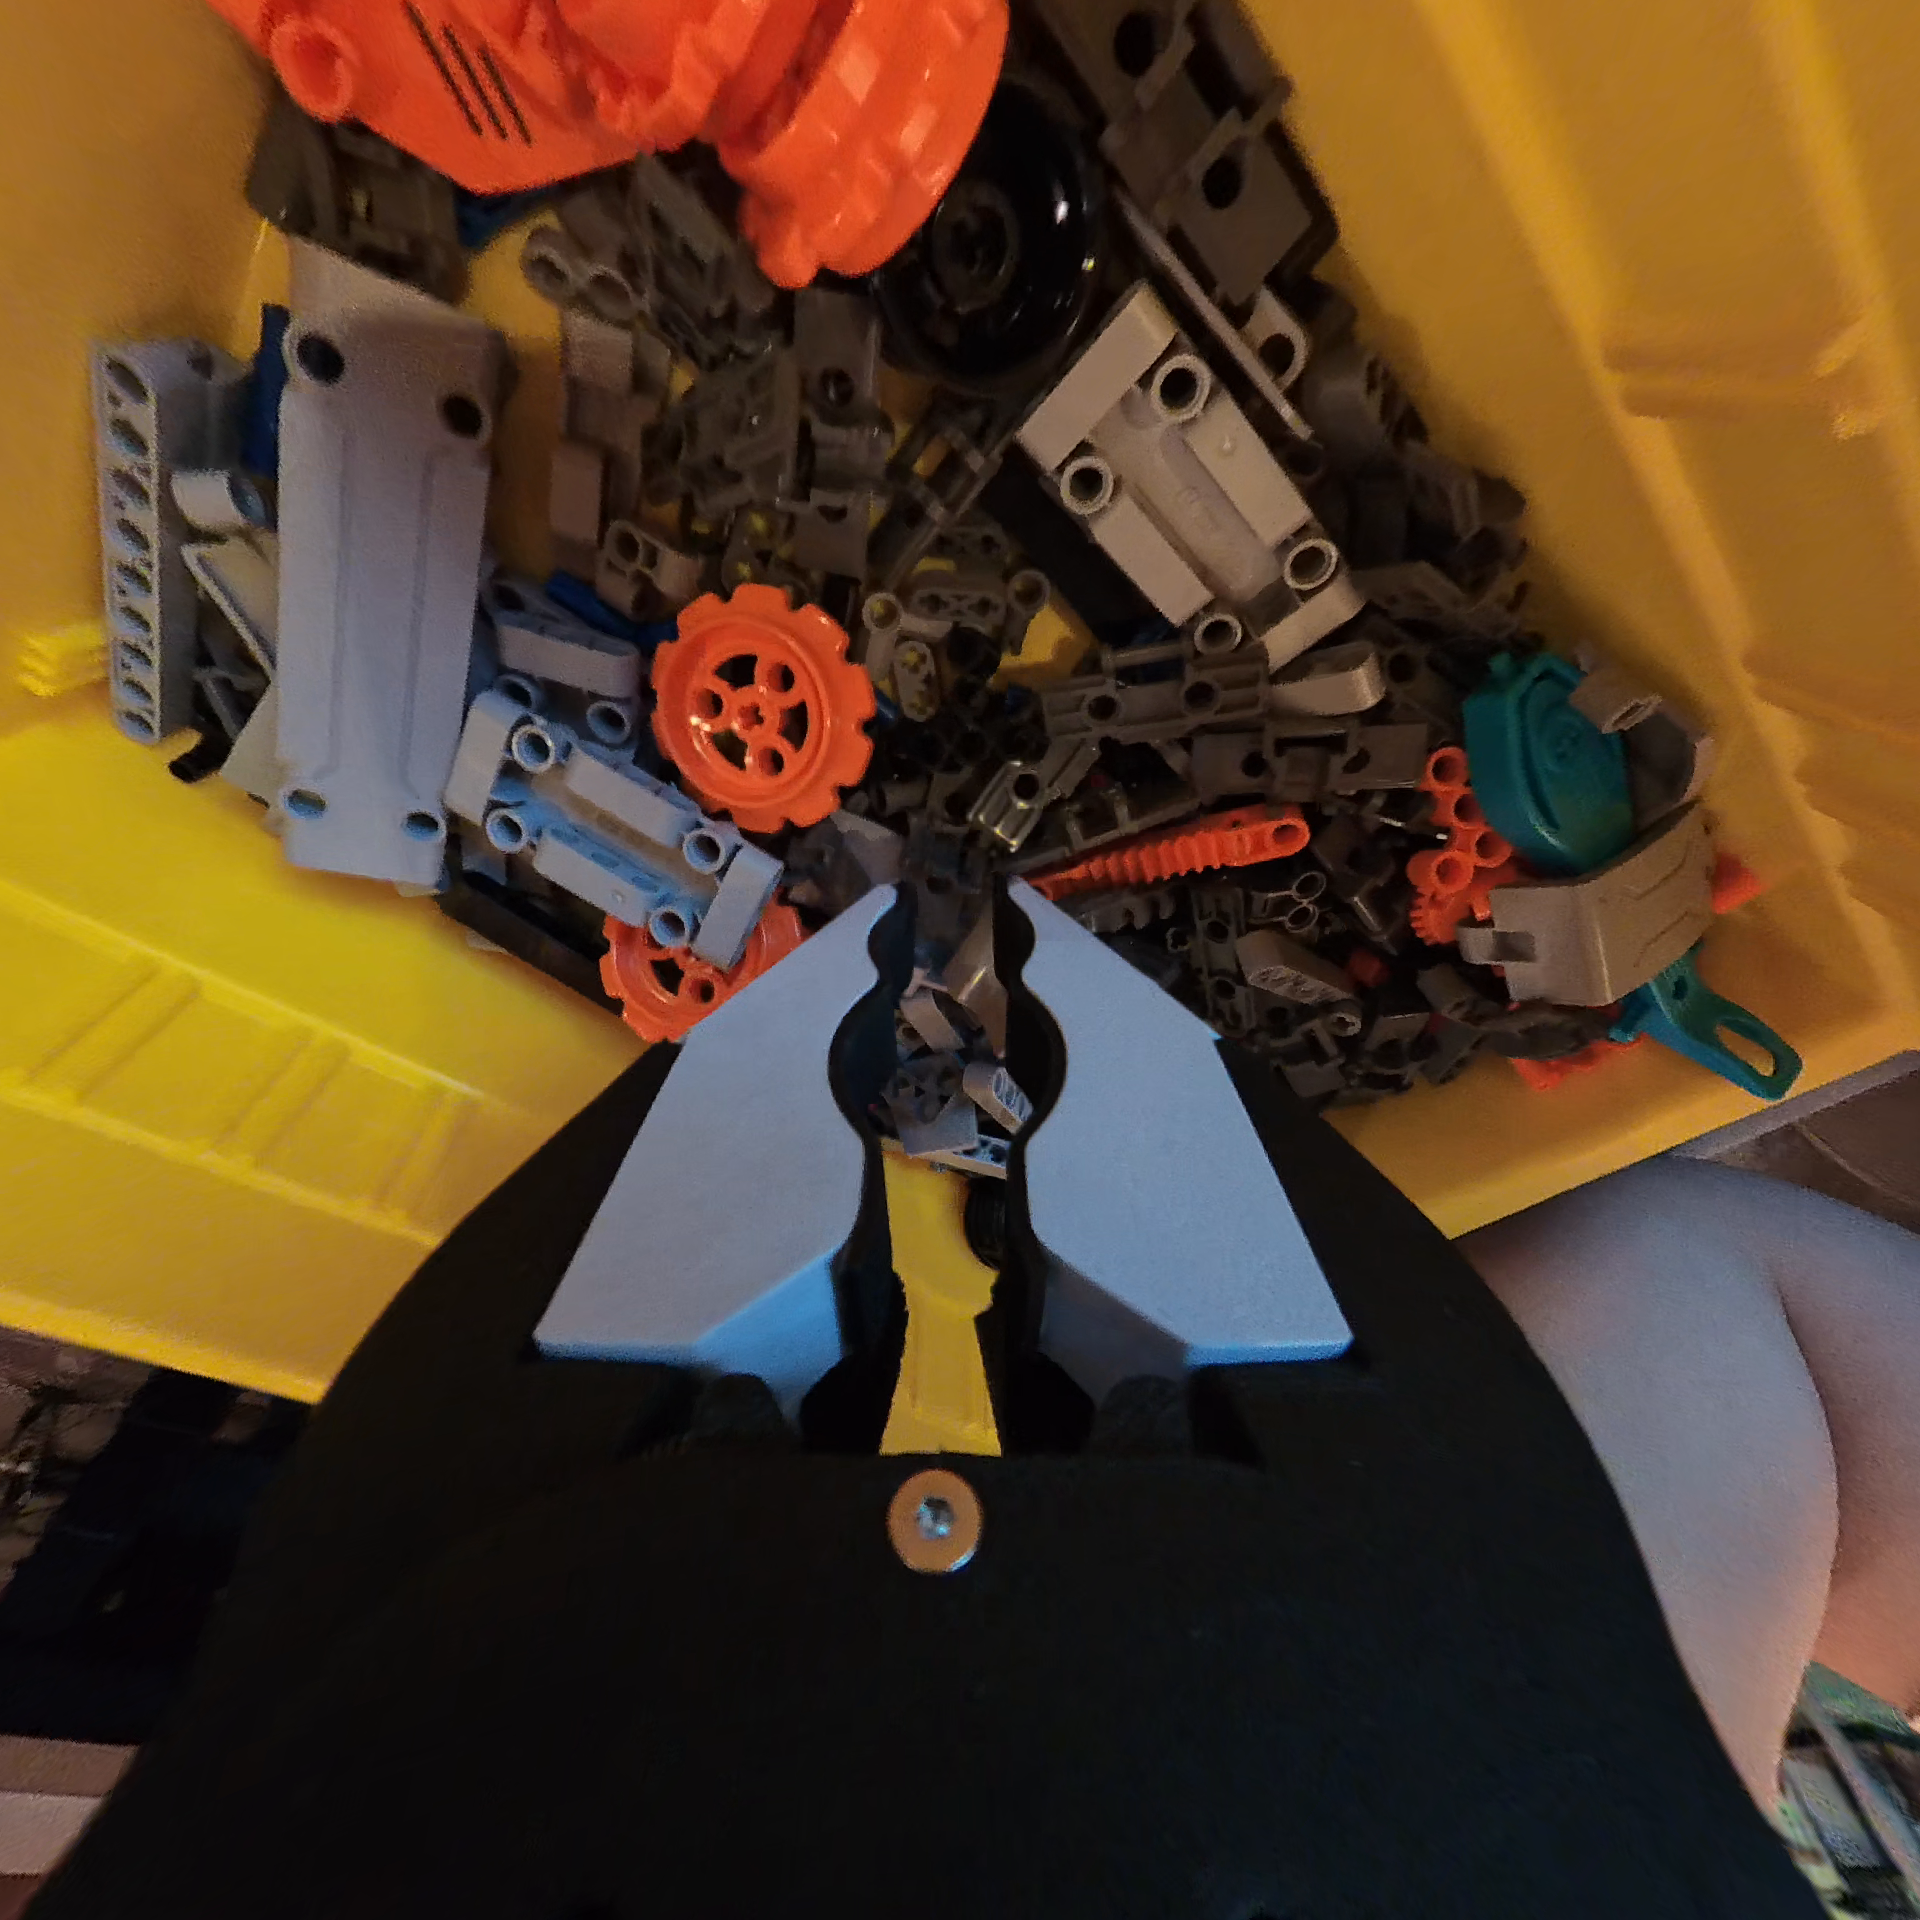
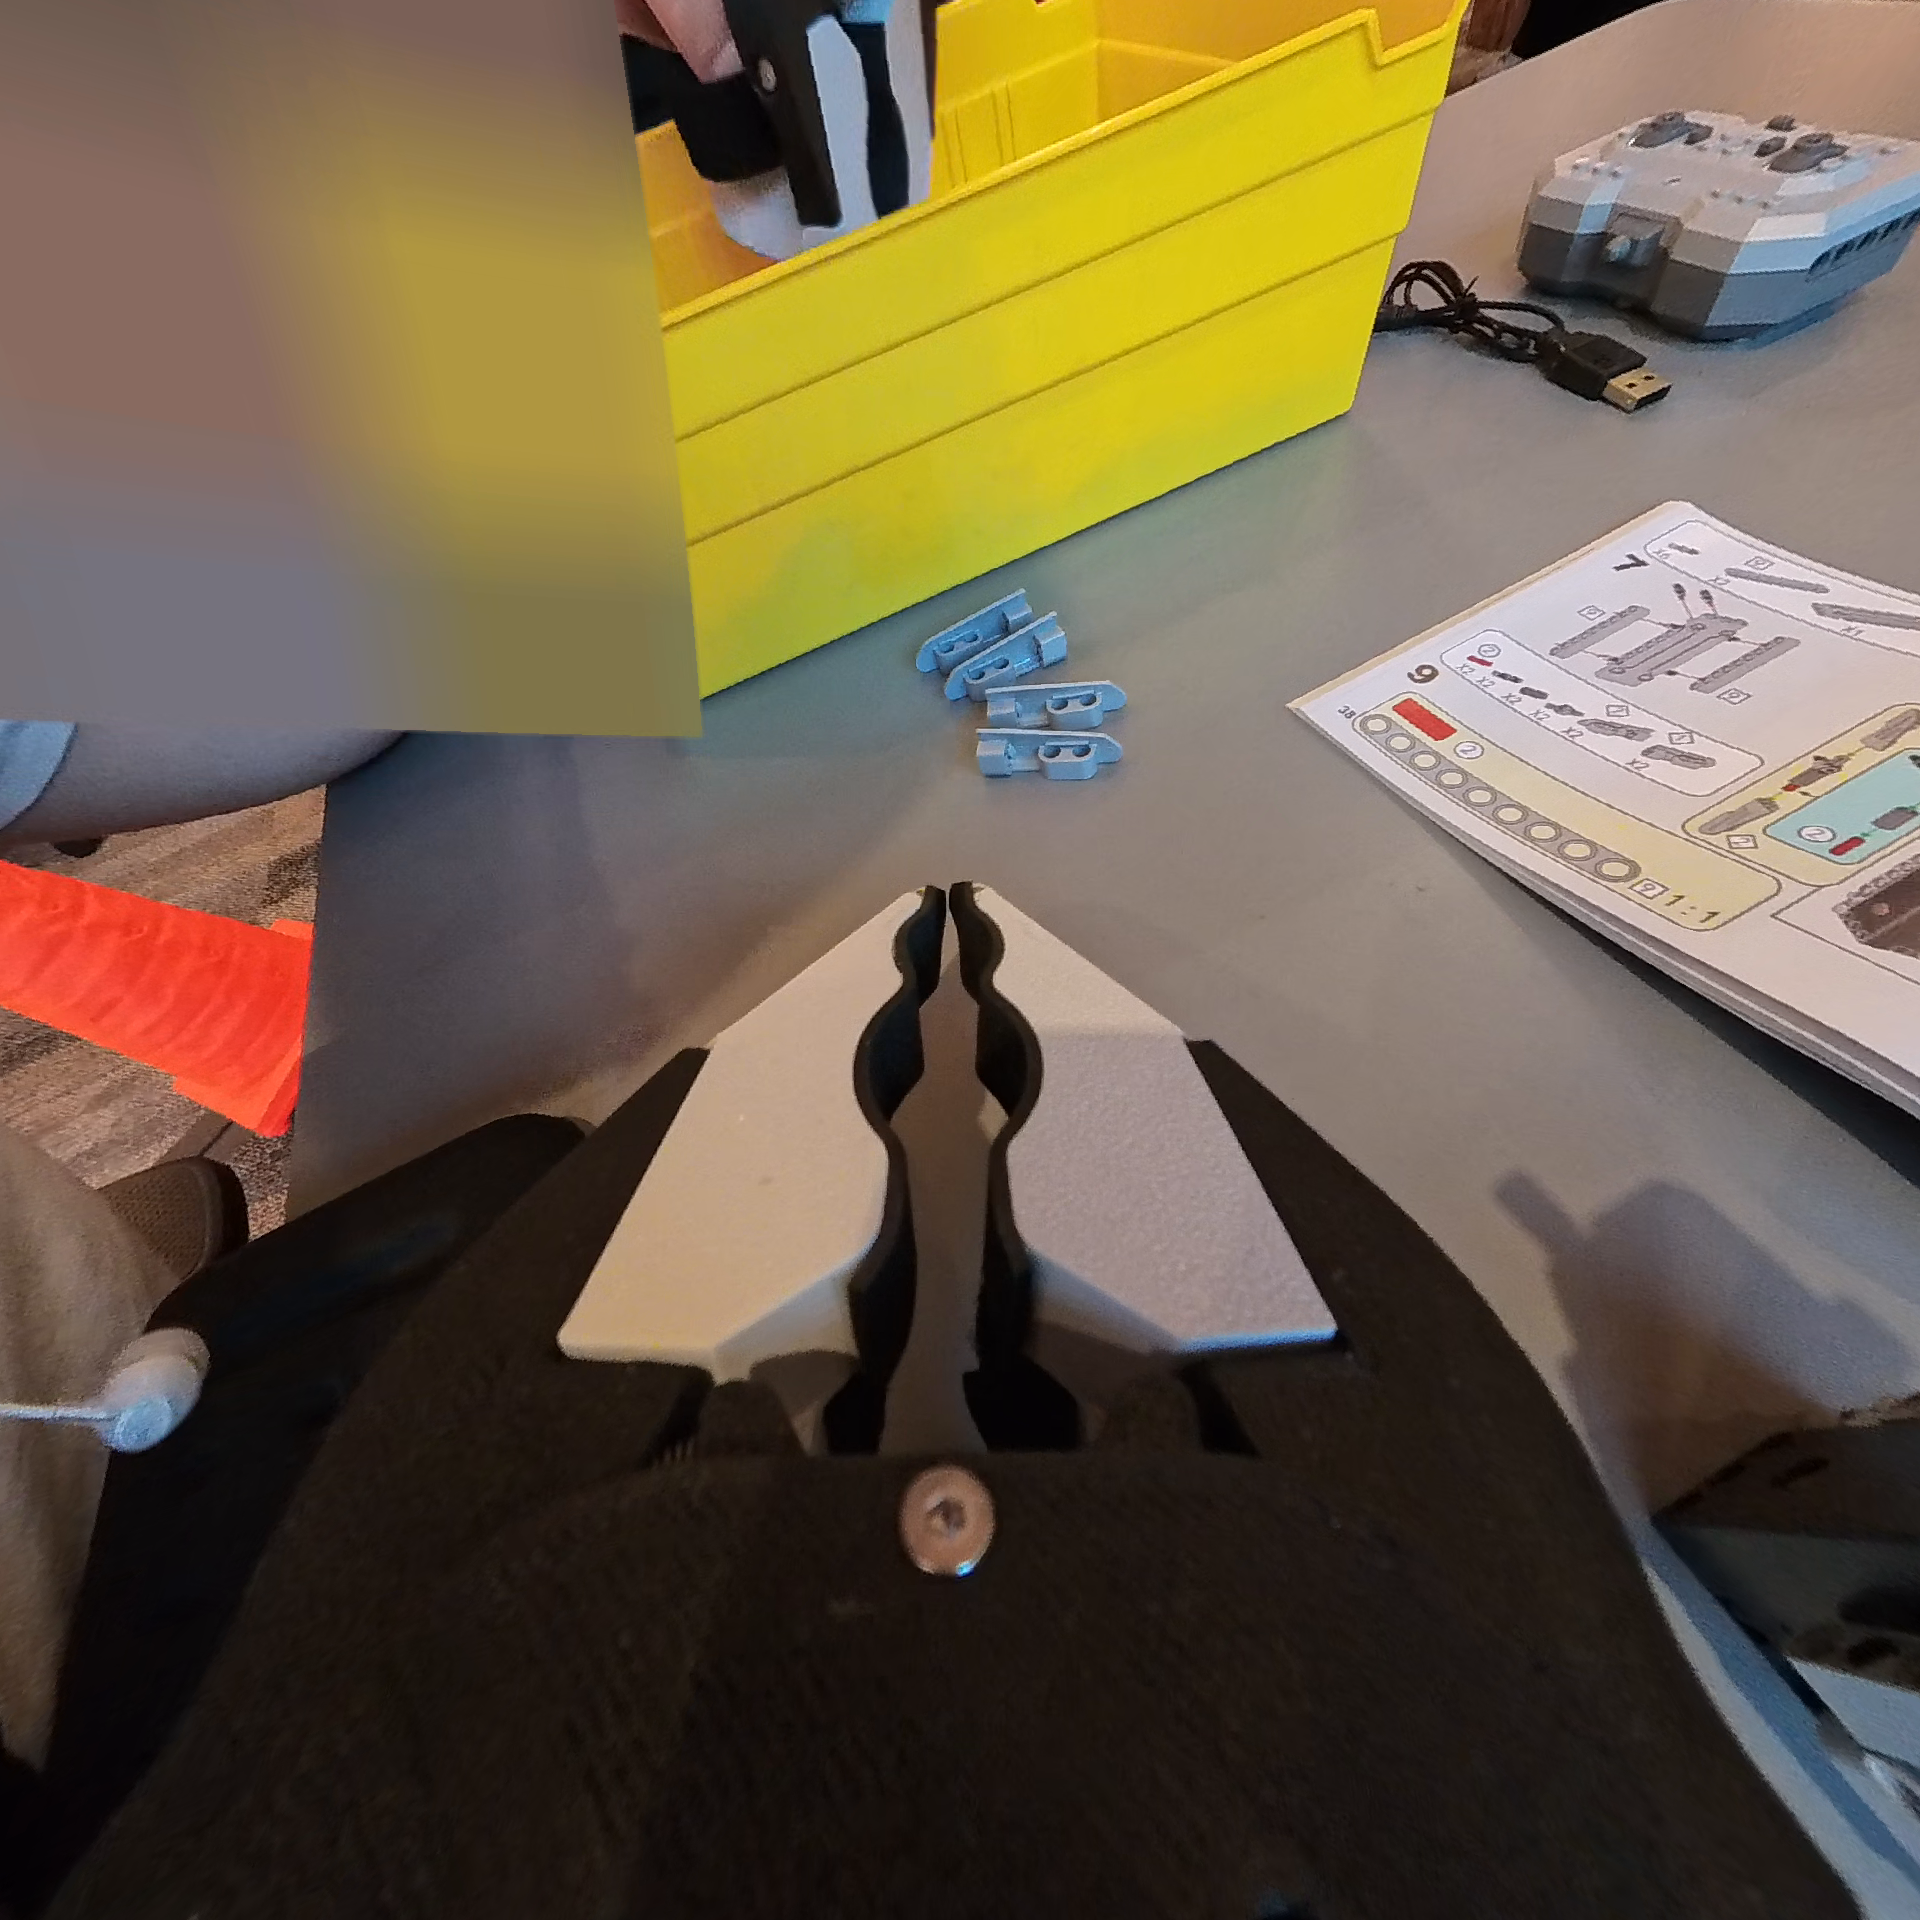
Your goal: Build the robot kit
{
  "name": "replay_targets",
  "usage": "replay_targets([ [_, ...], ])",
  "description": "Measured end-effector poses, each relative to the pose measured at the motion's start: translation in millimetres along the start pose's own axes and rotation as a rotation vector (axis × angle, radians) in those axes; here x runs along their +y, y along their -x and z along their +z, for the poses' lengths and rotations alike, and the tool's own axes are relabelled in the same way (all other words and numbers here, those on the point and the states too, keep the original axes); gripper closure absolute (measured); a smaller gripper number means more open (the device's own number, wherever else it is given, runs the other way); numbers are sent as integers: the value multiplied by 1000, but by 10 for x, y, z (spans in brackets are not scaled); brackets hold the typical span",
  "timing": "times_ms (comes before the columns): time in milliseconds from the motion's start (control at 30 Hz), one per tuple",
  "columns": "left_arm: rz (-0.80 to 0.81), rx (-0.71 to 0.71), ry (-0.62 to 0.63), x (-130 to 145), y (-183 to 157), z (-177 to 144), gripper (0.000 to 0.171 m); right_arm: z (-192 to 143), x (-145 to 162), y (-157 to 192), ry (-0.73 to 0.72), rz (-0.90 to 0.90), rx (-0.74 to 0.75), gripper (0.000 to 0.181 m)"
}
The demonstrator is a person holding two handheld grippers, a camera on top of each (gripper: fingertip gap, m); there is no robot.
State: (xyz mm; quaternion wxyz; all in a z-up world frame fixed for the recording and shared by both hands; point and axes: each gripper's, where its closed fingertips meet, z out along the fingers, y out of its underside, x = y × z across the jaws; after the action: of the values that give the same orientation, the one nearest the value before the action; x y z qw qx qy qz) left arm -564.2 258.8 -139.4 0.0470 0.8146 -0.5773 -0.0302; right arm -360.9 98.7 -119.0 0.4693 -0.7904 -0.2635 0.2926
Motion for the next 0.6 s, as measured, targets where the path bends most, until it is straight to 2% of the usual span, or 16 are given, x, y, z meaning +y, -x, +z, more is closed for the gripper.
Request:
replay_targets([
  [300,40,-44,44,-3,2,27,161,-9,4,23,-1,8,-15,180],
  [400,4,-119,57,61,98,-53,165,-13,2,23,-3,11,-18,180],
  [433,-16,-160,51,68,159,-98,171,-14,3,24,-3,12,-19,180],
  [500,-74,-245,27,43,315,-190,171,-14,3,25,-2,15,-20,180],
  [600,-104,-202,-90,-163,322,-247,171,-19,5,26,-2,17,-22,180],
])
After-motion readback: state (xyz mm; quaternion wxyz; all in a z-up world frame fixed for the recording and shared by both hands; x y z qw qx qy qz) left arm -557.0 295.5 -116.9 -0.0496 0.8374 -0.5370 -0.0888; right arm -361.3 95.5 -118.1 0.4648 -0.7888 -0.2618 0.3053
